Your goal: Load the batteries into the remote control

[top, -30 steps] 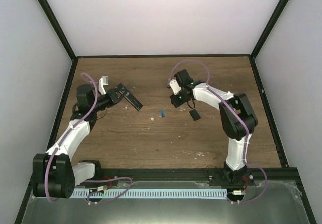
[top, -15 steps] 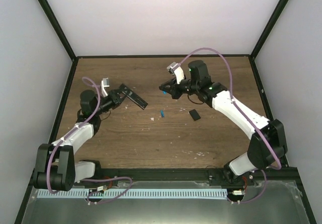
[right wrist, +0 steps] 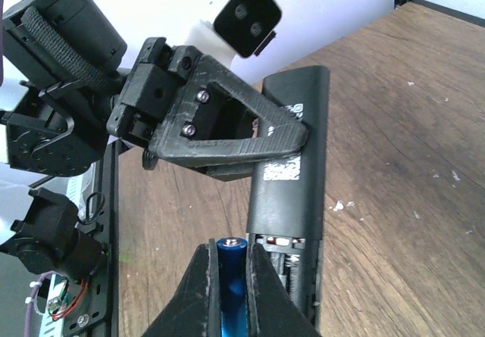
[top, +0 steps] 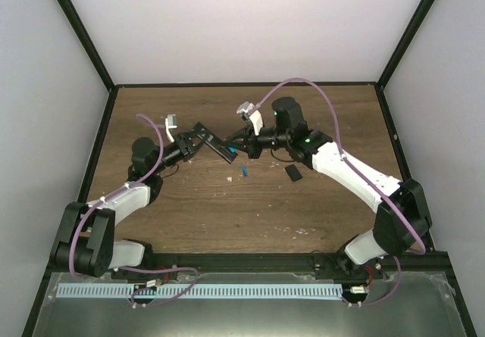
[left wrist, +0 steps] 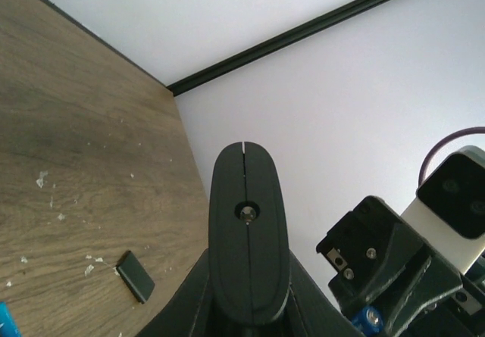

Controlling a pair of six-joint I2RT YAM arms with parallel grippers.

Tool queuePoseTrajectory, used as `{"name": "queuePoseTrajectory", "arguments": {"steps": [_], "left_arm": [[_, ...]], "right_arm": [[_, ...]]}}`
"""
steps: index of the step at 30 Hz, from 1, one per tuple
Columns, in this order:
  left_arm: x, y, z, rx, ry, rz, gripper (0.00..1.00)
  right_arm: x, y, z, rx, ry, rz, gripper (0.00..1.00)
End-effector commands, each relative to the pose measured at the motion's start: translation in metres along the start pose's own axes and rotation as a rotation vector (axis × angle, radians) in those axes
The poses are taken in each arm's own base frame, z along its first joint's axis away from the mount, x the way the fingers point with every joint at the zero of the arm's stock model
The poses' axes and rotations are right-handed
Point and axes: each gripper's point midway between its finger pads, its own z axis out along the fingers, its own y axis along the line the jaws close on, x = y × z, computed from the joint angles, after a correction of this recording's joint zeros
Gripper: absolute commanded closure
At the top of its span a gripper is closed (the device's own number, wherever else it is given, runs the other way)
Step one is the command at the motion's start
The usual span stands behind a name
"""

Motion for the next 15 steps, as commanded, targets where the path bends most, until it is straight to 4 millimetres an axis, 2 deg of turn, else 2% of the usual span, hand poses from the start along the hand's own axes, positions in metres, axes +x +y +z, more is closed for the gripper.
{"name": "queuePoseTrajectory", "arguments": {"steps": [1, 15], "left_arm": [[-0.007, -0.018, 0.001, 0.065, -0.037, 0.024, 1.0], [-0.003, -0.024, 0.004, 0.086, -0.02, 0.008, 1.0]], "right_arm": [[0.002, 0.01, 0.007, -0.032, -0.002, -0.034, 0.99], [0.012, 0.002, 0.023, 0.029, 0.006, -0.098, 0.99]]}}
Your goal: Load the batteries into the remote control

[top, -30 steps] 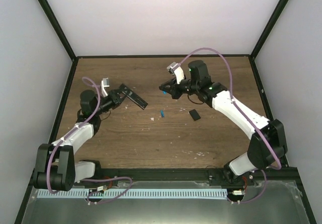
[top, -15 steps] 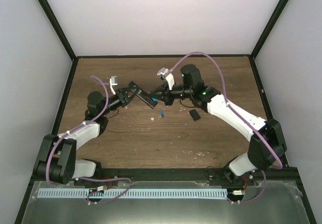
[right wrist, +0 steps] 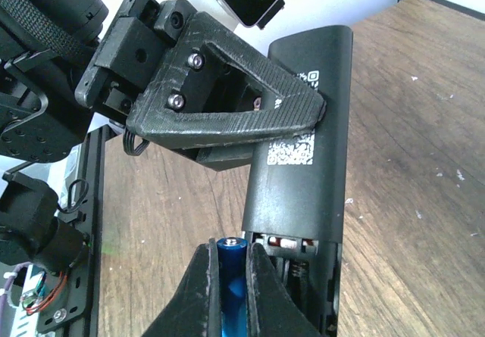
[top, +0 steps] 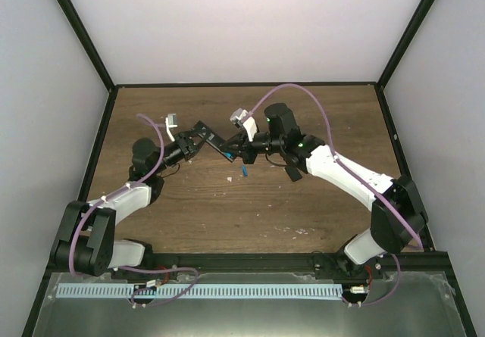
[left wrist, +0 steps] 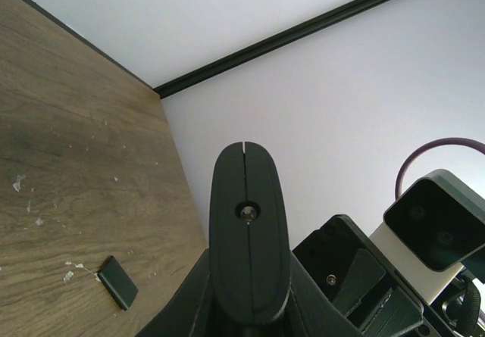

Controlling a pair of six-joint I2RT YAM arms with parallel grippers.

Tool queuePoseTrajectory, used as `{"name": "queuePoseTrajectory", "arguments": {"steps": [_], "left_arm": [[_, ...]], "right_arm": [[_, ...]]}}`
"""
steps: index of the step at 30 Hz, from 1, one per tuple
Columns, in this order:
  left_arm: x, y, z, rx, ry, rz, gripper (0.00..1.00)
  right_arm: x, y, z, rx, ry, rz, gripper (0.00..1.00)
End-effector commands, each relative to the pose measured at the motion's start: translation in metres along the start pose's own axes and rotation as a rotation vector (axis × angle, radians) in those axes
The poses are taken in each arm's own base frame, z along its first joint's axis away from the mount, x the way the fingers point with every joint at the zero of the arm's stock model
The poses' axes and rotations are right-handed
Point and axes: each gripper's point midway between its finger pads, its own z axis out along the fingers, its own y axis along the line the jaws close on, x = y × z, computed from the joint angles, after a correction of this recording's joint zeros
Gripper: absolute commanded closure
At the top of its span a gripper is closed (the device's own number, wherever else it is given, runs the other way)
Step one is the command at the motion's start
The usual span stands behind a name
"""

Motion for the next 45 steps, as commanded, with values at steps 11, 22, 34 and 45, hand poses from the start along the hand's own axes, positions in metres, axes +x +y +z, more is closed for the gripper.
{"name": "queuePoseTrajectory", "arguments": {"steps": [11, 22, 34, 45], "left_arm": [[-0.003, -0.013, 0.0, 0.045, -0.016, 0.014, 1.0], [-0.004, -0.013, 0.0, 0.042, -0.022, 0.02, 1.0], [-0.004, -0.013, 0.0, 0.039, -0.023, 0.022, 1.0], [-0.003, -0.013, -0.001, 0.037, -0.021, 0.022, 1.0]], "right_arm": [[0.007, -0.011, 0.004, 0.077, 0.01, -0.074, 0.99], [0.015, -0.013, 0.006, 0.093, 0.046, -0.07, 0.97], [0.011, -0.016, 0.001, 0.131, 0.038, -0.086, 0.9], [-0.001, -0.015, -0.008, 0.167, 0.01, -0.125, 0.8]]}}
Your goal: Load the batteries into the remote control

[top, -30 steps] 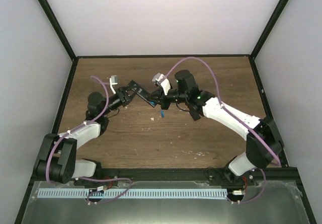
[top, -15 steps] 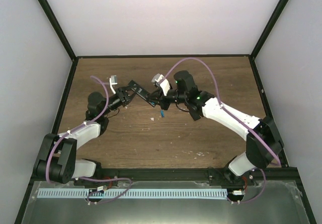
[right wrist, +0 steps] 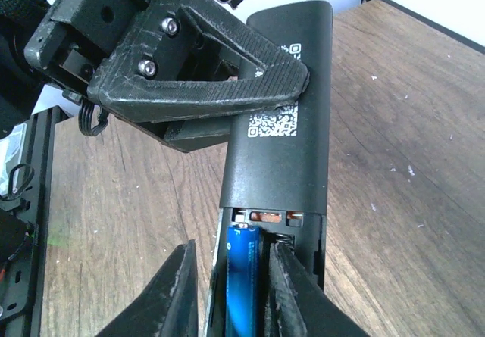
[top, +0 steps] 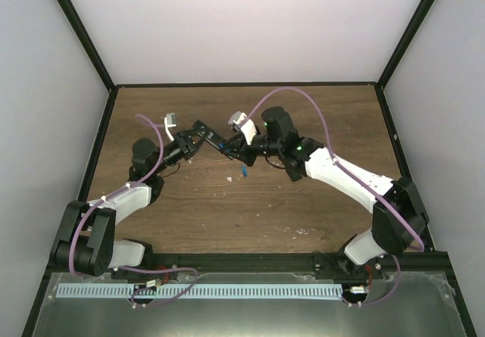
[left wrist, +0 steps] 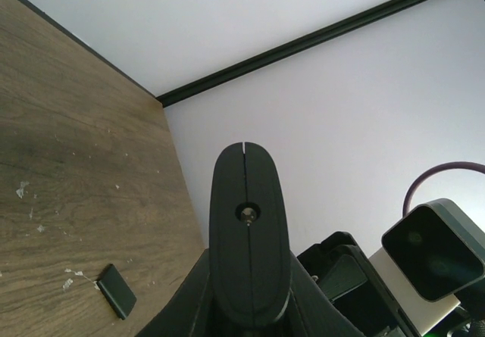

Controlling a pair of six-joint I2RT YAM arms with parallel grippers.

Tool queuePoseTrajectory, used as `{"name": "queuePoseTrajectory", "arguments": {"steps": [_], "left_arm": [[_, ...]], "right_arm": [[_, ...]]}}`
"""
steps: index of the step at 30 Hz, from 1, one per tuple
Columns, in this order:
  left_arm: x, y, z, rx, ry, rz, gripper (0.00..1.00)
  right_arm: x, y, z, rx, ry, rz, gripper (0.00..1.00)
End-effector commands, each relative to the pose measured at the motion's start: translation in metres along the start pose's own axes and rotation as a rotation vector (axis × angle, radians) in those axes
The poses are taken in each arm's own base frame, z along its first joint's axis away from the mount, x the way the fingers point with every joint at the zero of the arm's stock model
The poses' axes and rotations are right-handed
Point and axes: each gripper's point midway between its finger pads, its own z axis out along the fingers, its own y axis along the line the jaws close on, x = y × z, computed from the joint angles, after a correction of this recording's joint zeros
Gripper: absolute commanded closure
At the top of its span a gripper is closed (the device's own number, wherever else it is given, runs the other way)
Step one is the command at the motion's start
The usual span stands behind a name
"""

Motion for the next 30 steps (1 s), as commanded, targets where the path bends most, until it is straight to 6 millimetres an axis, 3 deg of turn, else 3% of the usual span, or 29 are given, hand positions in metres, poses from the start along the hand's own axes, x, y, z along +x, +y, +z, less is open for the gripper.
{"name": "queuePoseTrajectory", "arguments": {"steps": [1, 9, 14, 16, 23, 27, 30], "left_arm": [[0.001, -0.015, -0.001, 0.044, 0.007, 0.04, 1.0], [0.002, -0.015, -0.001, 0.043, 0.008, 0.045, 1.0], [0.003, -0.019, -0.002, 0.055, 0.018, 0.057, 1.0], [0.004, -0.021, -0.002, 0.061, 0.025, 0.065, 1.0], [0.006, -0.03, -0.003, 0.081, 0.042, 0.083, 1.0], [0.008, -0.033, -0.004, 0.085, 0.05, 0.086, 1.0], [0.009, -0.035, -0.005, 0.09, 0.055, 0.09, 1.0]], "right_arm": [[-0.01, -0.004, -0.012, 0.057, -0.016, -0.034, 0.78], [-0.037, -0.006, -0.035, 0.138, -0.068, -0.079, 0.61], [-0.058, -0.011, -0.052, 0.199, -0.102, -0.052, 0.44], [-0.062, -0.013, -0.056, 0.195, -0.109, -0.001, 0.4], [-0.052, -0.03, -0.055, 0.031, -0.03, 0.333, 0.4], [-0.054, -0.032, -0.064, -0.103, -0.033, 0.486, 0.28], [-0.053, -0.03, -0.066, -0.176, -0.01, 0.558, 0.27]]}}
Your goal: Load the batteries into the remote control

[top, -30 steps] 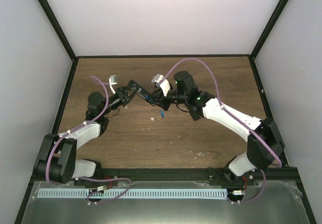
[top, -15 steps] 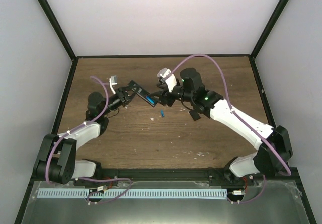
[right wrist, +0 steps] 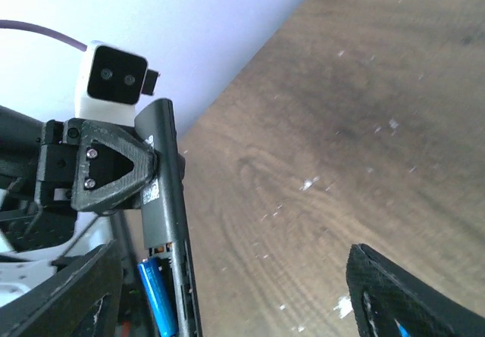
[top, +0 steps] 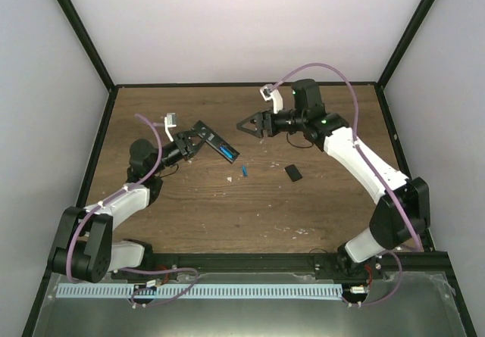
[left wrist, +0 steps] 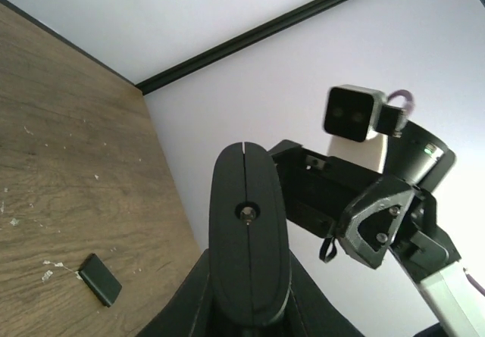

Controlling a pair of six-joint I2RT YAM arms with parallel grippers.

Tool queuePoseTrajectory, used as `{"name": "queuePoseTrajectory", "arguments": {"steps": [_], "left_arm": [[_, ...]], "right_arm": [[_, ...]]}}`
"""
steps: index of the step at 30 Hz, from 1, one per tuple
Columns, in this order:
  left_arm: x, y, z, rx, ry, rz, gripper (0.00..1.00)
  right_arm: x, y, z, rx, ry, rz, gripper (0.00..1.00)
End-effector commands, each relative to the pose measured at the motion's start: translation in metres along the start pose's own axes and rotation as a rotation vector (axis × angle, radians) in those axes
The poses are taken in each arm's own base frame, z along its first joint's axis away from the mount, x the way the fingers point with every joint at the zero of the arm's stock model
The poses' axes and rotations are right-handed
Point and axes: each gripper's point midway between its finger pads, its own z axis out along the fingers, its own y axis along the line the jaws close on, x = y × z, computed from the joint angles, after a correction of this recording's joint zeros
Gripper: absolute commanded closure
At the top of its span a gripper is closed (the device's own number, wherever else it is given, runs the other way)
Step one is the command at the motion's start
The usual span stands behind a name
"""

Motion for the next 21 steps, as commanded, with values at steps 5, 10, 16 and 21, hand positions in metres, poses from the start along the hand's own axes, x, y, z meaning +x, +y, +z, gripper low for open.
{"name": "queuePoseTrajectory", "arguments": {"steps": [5, 10, 16, 21], "left_arm": [[0.003, -0.022, -0.001, 0.061, 0.02, 0.063, 1.0], [0.002, -0.024, -0.001, 0.067, 0.02, 0.069, 1.0], [0.003, -0.027, -0.002, 0.075, 0.024, 0.079, 1.0], [0.004, -0.029, -0.002, 0.087, 0.028, 0.084, 1.0]], "right_arm": [[0.008, 0.03, -0.001, -0.289, 0.156, 0.257, 0.27], [0.018, 0.034, 0.003, -0.372, 0.217, 0.335, 0.27], [0.032, 0.031, 0.011, -0.408, 0.267, 0.395, 0.27], [0.037, 0.036, 0.021, -0.451, 0.294, 0.414, 0.27]]}}
